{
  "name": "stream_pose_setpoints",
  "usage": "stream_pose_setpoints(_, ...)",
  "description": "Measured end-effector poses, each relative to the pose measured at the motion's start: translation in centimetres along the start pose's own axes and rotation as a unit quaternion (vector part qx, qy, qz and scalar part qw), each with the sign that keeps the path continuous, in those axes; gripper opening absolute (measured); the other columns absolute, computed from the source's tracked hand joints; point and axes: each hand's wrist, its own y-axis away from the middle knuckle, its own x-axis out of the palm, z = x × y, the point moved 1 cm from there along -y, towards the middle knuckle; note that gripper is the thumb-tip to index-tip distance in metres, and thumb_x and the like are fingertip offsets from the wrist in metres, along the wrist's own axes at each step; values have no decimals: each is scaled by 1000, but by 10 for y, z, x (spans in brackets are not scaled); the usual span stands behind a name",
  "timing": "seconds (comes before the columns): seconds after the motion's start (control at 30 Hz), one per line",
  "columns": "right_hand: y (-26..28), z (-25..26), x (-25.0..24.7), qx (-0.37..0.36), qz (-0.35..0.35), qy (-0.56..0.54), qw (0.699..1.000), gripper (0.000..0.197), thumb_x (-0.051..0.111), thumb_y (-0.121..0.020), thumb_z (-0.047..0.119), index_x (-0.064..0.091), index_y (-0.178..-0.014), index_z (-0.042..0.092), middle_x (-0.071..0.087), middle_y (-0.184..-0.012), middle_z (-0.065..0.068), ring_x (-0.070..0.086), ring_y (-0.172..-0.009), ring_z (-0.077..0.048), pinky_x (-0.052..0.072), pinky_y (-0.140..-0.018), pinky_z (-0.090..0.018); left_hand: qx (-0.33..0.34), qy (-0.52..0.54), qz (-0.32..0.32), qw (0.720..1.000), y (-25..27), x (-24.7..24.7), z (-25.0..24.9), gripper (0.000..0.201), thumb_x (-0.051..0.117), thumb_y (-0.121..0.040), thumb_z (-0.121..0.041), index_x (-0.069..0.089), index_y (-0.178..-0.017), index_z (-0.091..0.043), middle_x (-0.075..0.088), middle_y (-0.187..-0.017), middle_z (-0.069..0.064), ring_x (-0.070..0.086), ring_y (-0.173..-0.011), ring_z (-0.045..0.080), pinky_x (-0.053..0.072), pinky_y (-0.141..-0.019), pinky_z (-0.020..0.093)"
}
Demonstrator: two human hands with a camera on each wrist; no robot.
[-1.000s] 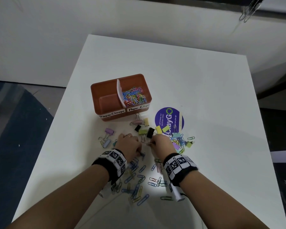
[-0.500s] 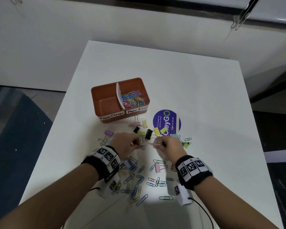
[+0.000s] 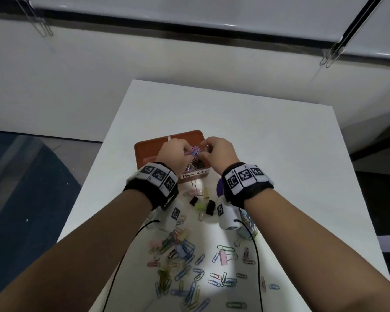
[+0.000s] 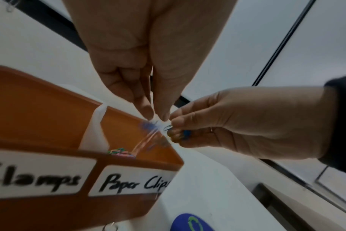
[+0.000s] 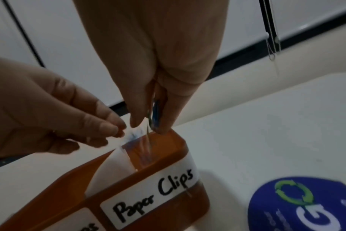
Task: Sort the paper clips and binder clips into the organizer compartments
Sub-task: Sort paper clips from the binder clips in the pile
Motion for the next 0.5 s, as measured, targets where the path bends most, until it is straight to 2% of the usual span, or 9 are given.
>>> stream_pose_setpoints(0.07,-2,-2,7,-4,16,-1,1000,33,65,-85,13,62,-118,11,67,-106,-5,61,-96,-19,44,-84,-22,-6,-38,31,999,0,3,4,26,64,-84,-23,67,-107,-12,64,-109,7,60,-100,24,43,-81,26)
stream_pose_setpoints(0.13,6,-11,9,-11,13,-20,1000,30,59,-87,10,62,-117,13,68,-110,-6,63,-99,-19,49,-91,-27,13,-38,45,998,13,3,7,30,63,-85,-21,65,-114,-14,63,-117,3,59,-103,18,35,-80,15)
stream_pose_setpoints(0.17,13,-16,9,-16,7,-34,999,27,57,-89,11,63,-114,15,69,-108,-4,64,-97,-17,51,-91,-29,31,-19,57,998,22,3,9,28,64,-86,-19,65,-113,-14,65,-115,2,60,-98,15,34,-80,10)
stream_pose_setpoints(0.23,34,-31,7,-21,7,-45,999,17,55,-91,15,65,-104,21,70,-98,4,64,-89,-12,52,-84,-26,47,48,90,994,48,4,12,21,64,-85,-16,66,-106,-12,69,-103,2,61,-84,10,44,-83,13)
stream_pose_setpoints(0.3,62,-50,8,-14,35,-44,998,13,54,-93,18,63,-94,27,67,-85,12,62,-77,-6,50,-73,-19,47,80,122,988,77,11,19,15,66,-84,-18,66,-99,-13,66,-90,-6,56,-69,-1,46,-71,9)
stream_pose_setpoints(0.33,77,-62,10,-6,56,-49,997,15,53,-93,18,62,-90,30,66,-84,12,62,-75,-6,50,-71,-20,45,79,134,987,92,18,25,14,67,-83,-19,66,-96,-15,63,-86,-9,53,-66,-5,43,-67,8)
stream_pose_setpoints(0.4,105,-84,16,6,90,-41,995,28,53,-93,16,59,-78,40,68,-87,11,64,-75,-7,52,-72,-22,33,70,166,983,119,38,40,16,70,-81,-21,66,-96,-16,62,-86,-10,52,-68,-4,44,-70,12)
stream_pose_setpoints(0.47,131,-105,25,14,122,0,992,41,58,-90,16,50,-62,45,65,-82,17,59,-73,1,46,-69,-16,14,55,191,980,143,57,50,19,71,-80,-26,65,-97,-19,63,-92,-8,55,-76,3,48,-76,19)
stream_pose_setpoints(0.5,141,-112,29,25,139,17,990,42,60,-88,15,46,-60,43,61,-78,20,55,-70,6,41,-65,-13,10,48,192,980,150,66,53,20,70,-80,-28,65,-97,-19,64,-94,-7,56,-81,6,49,-79,22)
